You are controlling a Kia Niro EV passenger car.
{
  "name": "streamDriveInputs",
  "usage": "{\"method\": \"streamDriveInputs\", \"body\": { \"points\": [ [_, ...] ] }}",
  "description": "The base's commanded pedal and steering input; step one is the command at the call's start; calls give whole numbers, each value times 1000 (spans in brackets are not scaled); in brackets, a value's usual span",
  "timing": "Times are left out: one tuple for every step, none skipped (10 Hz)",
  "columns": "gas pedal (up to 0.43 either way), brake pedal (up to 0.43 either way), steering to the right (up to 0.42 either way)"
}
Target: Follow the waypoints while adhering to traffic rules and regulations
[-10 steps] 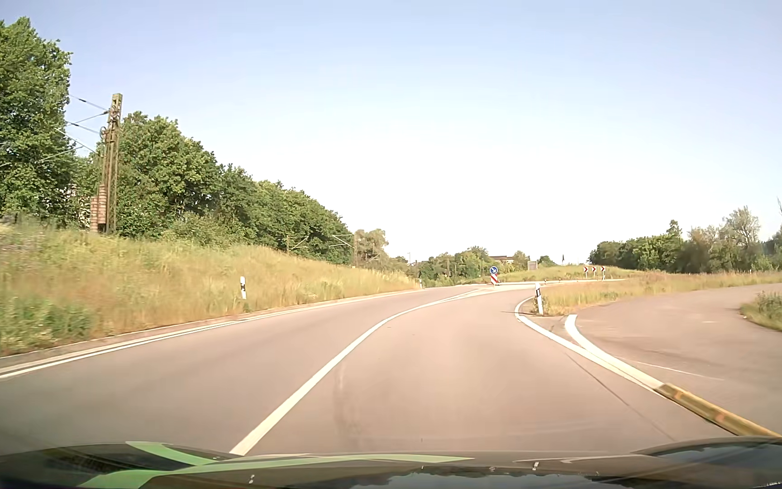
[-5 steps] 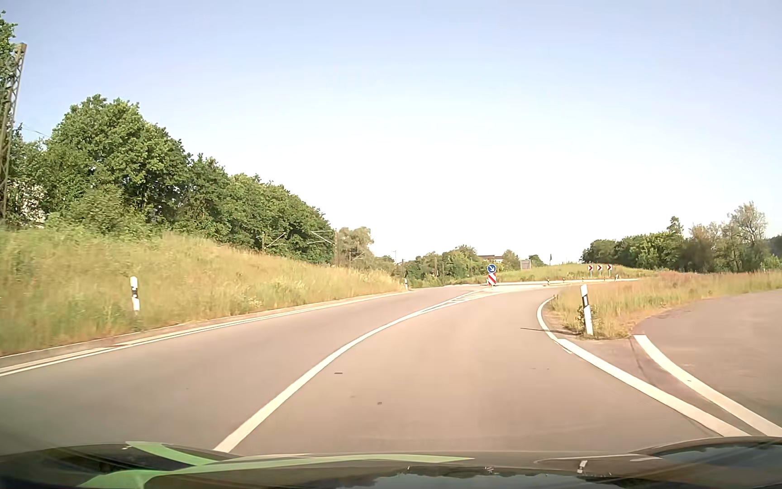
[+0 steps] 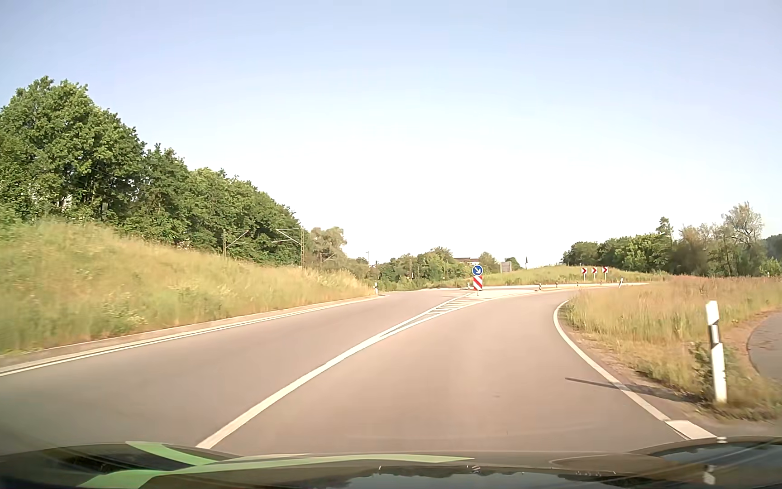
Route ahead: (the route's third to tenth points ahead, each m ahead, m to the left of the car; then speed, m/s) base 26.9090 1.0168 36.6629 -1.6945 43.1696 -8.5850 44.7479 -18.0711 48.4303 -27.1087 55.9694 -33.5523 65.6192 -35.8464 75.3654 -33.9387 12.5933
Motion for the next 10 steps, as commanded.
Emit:
{"method": "streamDriveInputs", "body": {
  "points": [
    [0, 146, 45],
    [0, 140, 46],
    [0, 134, 46],
    [0, 73, 46],
    [0, 18, 46],
    [0, 0, 46],
    [0, 0, 46],
    [0, 0, 48],
    [0, 0, 53],
    [0, 0, 59]
  ]
}}
